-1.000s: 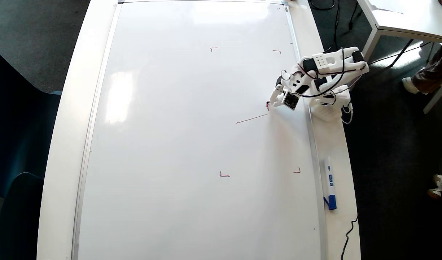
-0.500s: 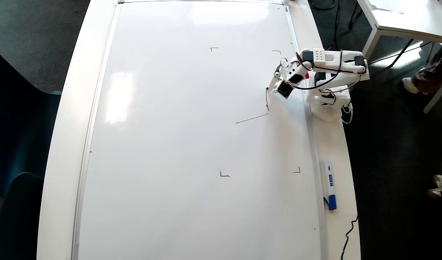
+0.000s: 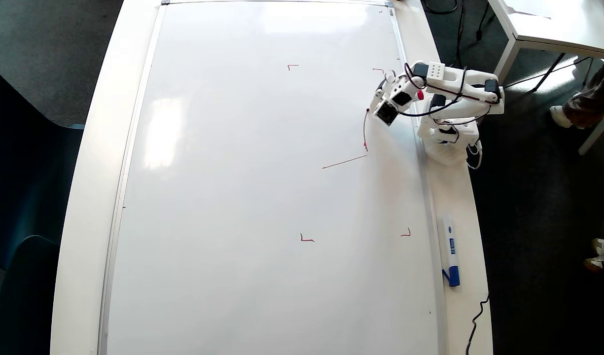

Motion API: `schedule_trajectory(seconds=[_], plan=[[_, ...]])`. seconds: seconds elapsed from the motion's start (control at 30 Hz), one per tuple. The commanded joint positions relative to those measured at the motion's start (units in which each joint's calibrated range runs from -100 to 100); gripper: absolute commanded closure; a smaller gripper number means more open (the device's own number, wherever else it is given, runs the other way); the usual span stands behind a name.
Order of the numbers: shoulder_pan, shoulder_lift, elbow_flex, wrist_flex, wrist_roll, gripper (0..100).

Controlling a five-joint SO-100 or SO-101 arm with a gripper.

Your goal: Draw on a whiteboard a robot head using a pen attached to the gripper

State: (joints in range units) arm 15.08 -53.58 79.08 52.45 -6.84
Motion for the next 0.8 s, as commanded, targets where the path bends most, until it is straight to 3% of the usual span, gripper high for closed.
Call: schedule_trajectory(seconds=[0.0, 0.37, 0.77], plan=[[0.13, 0.37, -1.77, -1.88, 0.19, 99], [-3.63, 2.3, -1.68, -11.7, -0.23, 99], [-8.12, 24.1, -13.94, -24.56, -2.76, 99]])
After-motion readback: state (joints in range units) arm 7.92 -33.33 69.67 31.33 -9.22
